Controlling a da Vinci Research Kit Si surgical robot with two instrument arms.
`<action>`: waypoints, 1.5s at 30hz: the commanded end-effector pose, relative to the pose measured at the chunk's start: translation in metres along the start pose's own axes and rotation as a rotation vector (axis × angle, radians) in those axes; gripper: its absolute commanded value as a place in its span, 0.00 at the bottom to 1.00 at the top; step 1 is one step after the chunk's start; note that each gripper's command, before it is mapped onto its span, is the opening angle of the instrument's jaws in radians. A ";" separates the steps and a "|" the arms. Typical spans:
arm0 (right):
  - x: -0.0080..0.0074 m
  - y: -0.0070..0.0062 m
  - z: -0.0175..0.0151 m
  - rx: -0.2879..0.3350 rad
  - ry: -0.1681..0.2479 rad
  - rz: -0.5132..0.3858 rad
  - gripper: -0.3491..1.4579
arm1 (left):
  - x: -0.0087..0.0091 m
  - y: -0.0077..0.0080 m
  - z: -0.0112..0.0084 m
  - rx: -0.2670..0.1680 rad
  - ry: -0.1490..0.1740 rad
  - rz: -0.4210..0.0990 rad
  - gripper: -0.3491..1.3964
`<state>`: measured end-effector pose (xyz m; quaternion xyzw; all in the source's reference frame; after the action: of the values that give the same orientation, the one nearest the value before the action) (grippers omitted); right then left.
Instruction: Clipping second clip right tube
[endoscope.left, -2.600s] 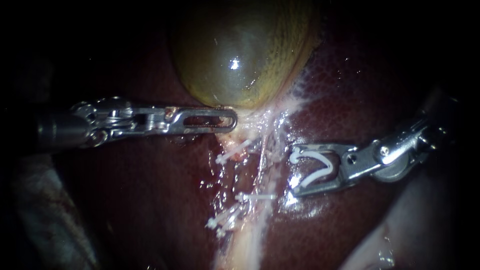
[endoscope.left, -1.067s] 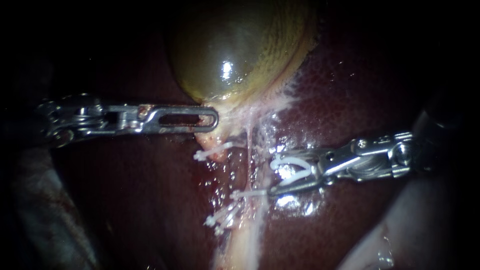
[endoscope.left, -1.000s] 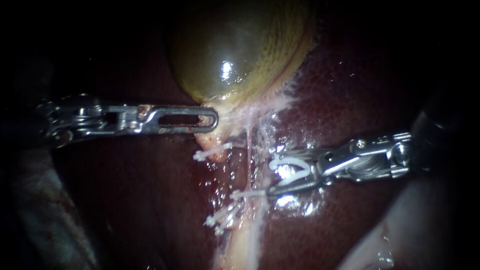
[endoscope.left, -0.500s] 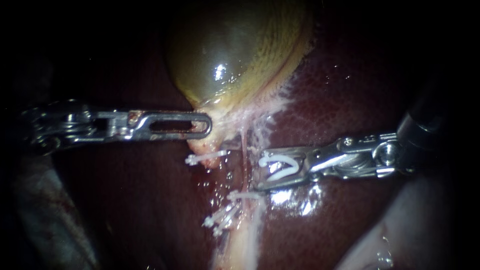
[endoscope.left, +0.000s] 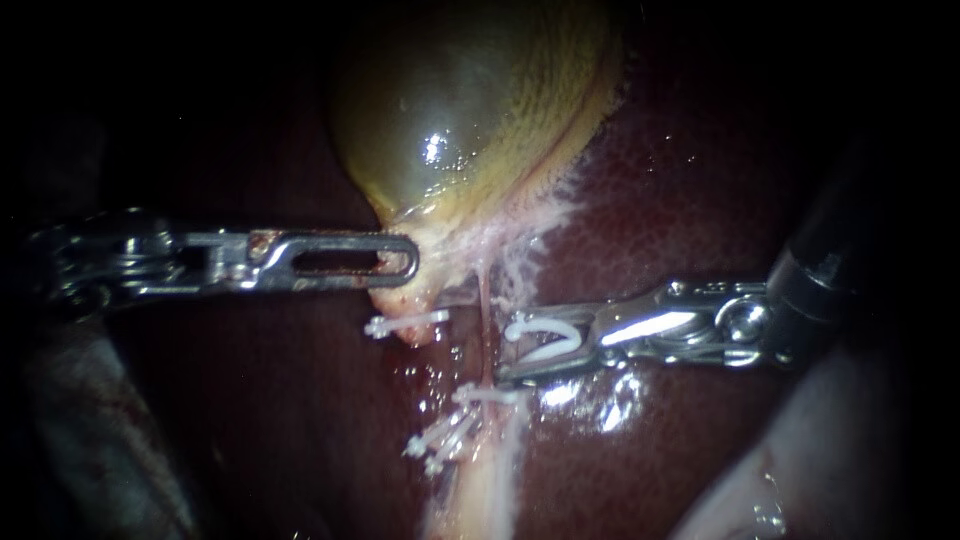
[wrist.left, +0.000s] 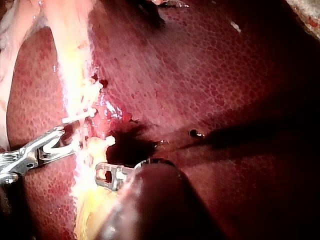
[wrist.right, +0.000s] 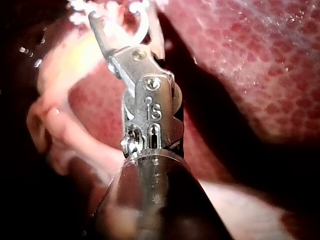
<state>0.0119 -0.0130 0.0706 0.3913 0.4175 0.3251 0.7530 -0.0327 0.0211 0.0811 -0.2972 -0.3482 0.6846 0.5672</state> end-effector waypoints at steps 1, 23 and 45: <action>0.0000 0.0000 0.0001 0.000 0.000 0.003 0.51 | 0.0000 0.0000 0.0000 0.000 0.000 0.000 0.00; -0.0008 0.0019 0.0035 0.001 -0.022 0.053 0.50 | 0.0000 0.0002 0.0001 -0.001 0.004 -0.001 0.00; -0.0001 0.0023 0.0056 0.033 -0.035 0.085 0.39 | 0.0000 0.0003 0.0002 0.000 0.004 -0.002 0.00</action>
<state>0.0164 -0.0137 0.0746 0.4268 0.3926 0.3429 0.7390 -0.0330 0.0211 0.0810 -0.2985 -0.3474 0.6834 0.5685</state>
